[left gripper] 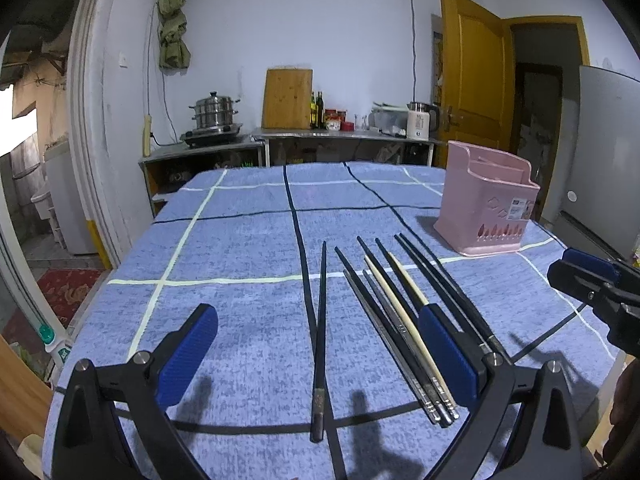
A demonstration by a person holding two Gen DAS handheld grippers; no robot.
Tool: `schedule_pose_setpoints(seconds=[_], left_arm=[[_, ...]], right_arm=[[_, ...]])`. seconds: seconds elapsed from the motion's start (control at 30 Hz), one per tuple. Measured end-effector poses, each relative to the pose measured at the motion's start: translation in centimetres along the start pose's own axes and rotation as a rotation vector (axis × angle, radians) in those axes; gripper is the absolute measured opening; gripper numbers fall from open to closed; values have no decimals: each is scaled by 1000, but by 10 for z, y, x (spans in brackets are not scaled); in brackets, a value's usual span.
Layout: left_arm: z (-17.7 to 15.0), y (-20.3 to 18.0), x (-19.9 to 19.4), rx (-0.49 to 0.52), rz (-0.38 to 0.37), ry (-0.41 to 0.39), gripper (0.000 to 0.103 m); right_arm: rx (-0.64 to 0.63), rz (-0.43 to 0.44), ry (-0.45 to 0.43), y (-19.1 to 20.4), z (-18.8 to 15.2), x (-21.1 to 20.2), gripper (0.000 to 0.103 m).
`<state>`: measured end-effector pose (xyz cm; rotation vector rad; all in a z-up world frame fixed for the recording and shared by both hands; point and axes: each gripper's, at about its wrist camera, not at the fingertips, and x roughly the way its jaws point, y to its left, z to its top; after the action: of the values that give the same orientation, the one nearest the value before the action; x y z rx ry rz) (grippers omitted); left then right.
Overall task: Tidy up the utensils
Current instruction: 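Lower the right tool onto a black chopstick and close it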
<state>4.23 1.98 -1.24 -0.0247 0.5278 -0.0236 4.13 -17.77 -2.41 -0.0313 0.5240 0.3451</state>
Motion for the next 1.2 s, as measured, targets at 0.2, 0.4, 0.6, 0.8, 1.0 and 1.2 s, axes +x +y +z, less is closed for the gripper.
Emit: schedule_pose_setpoints(seconds=[0.2, 0.4, 0.6, 0.8, 1.0, 1.2], left_arm=[[4, 12, 36, -34, -15, 132, 97], [5, 15, 72, -30, -35, 276, 84], [8, 19, 100, -56, -51, 375, 72], [19, 17, 116, -39, -76, 399, 59], [25, 15, 126, -6, -81, 409, 52], [32, 11, 135, 20, -72, 426, 45]], right_arm=[[4, -17, 69, -6, 5, 26, 53], [23, -16, 156, -15, 14, 60, 53], [3, 4, 248, -15, 21, 100, 41], [-7, 15, 311, -13, 24, 133, 28], [5, 14, 365, -16, 26, 157, 20], [10, 5, 390, -17, 32, 172, 17]])
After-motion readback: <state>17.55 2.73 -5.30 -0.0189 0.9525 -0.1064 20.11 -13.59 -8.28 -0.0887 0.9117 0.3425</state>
